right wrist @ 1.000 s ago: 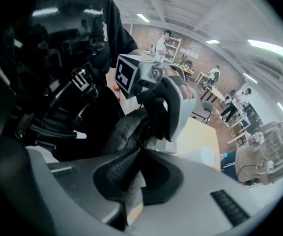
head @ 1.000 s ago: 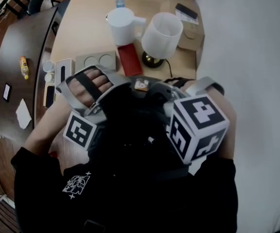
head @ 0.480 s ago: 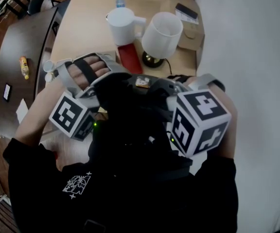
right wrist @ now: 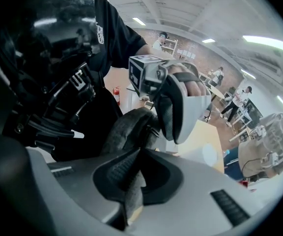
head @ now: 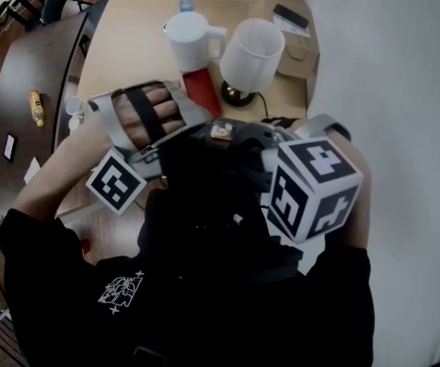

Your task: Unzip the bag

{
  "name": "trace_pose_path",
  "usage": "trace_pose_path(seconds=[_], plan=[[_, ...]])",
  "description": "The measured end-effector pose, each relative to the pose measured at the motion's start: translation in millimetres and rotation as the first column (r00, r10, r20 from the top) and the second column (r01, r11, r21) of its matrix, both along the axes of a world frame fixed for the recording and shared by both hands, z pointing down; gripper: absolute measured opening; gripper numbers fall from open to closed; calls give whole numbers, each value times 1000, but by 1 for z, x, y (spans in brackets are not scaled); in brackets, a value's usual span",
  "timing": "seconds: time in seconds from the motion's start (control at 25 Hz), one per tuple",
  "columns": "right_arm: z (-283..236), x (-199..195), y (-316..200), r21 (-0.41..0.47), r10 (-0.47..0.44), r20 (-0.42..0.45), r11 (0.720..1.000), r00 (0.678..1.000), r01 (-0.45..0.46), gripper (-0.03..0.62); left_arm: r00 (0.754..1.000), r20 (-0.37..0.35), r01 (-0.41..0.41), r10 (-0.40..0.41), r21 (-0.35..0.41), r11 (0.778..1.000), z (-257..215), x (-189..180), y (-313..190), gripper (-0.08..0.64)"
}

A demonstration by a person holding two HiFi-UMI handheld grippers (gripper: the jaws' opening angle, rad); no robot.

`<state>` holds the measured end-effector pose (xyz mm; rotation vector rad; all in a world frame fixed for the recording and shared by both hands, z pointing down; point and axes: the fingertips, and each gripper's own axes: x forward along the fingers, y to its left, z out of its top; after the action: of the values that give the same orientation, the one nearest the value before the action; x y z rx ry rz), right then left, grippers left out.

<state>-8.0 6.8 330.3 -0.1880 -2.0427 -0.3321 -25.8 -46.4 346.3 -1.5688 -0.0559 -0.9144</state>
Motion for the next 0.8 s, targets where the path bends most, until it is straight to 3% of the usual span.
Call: trace_pose_path(seconds=[0.28, 0.4, 0.6, 0.8], plan=[[1, 0, -1, -13, -22, 1, 1000, 1000, 22, 21, 973, -115, -204, 200, -24, 979, 3, 6, 10, 114], [0, -1, 0, -39, -16, 9, 999, 1000, 16, 21, 960, -109, -260, 259, 2, 965, -1, 9, 17, 115], [-1, 0, -1, -54, -13, 21, 998, 1000, 14, 21, 955, -119, -270, 271, 25, 963, -1, 7, 18, 115], [0, 0, -7, -38, 3, 2, 999, 1000, -3, 21, 947, -29, -318, 320, 72, 945, 9, 7, 12, 101]])
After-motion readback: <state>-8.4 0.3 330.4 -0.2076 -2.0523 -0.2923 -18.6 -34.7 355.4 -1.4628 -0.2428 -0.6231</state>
